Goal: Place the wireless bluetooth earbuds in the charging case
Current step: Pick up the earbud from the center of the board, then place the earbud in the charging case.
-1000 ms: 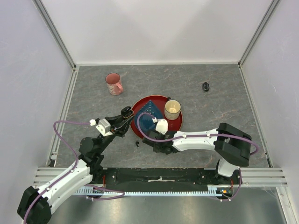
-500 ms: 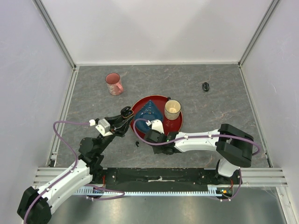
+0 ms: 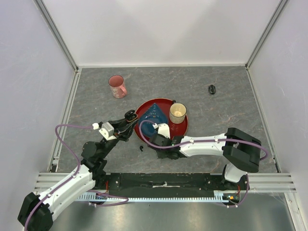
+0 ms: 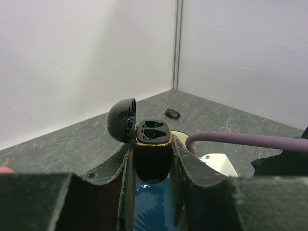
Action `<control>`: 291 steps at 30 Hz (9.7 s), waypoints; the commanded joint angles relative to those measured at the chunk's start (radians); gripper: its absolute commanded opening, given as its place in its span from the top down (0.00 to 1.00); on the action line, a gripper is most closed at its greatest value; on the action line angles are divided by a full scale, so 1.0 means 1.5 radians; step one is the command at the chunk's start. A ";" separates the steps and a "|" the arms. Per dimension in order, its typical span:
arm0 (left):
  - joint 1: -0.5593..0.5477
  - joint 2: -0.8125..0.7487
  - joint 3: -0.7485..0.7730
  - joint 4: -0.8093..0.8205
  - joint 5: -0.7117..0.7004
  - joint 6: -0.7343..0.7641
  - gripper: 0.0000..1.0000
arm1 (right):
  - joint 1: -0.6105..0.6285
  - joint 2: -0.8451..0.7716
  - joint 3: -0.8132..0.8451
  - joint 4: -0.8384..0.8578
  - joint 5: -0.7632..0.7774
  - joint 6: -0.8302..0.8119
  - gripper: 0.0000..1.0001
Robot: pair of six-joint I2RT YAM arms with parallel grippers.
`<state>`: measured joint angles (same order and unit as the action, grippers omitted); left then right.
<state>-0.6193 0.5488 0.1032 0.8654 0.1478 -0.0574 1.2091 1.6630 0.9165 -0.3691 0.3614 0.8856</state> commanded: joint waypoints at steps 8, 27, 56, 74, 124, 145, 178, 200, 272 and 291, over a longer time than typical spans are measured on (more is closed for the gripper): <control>-0.002 -0.005 0.004 0.017 -0.019 0.029 0.98 | 0.006 0.011 0.041 -0.094 0.043 0.104 0.60; -0.002 0.002 0.008 0.014 -0.022 0.029 0.98 | 0.001 0.031 0.053 -0.089 0.024 0.169 0.58; -0.002 0.004 0.004 0.014 -0.027 0.027 0.98 | 0.003 0.028 0.046 -0.043 0.015 -0.043 0.68; -0.002 -0.008 0.004 0.005 -0.031 0.025 0.98 | 0.001 0.008 0.042 -0.117 0.043 0.141 0.57; -0.002 0.078 0.058 0.031 0.066 -0.016 0.98 | 0.001 -0.393 -0.166 0.535 0.336 -0.405 1.00; -0.002 0.134 0.070 0.097 0.203 -0.012 0.98 | 0.001 -0.369 -0.156 0.796 -0.018 -0.531 1.00; -0.002 0.094 0.066 0.093 0.228 -0.021 0.98 | 0.001 -0.294 -0.152 0.803 -0.019 -0.582 1.00; -0.002 0.093 0.066 0.090 0.211 -0.017 0.98 | 0.008 -0.298 -0.164 0.804 -0.018 -0.634 1.00; -0.002 0.053 0.039 0.082 0.119 -0.014 0.98 | -0.007 -0.423 -0.026 0.488 0.200 -0.353 0.02; -0.002 -0.082 0.079 -0.075 0.000 0.069 0.98 | -0.062 -0.256 -0.079 0.162 0.012 0.084 0.35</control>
<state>-0.6239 0.4778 0.1722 0.7998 0.2062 -0.0212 1.1141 1.1591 0.7944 -0.0742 0.5354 0.8585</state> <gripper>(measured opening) 0.343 0.683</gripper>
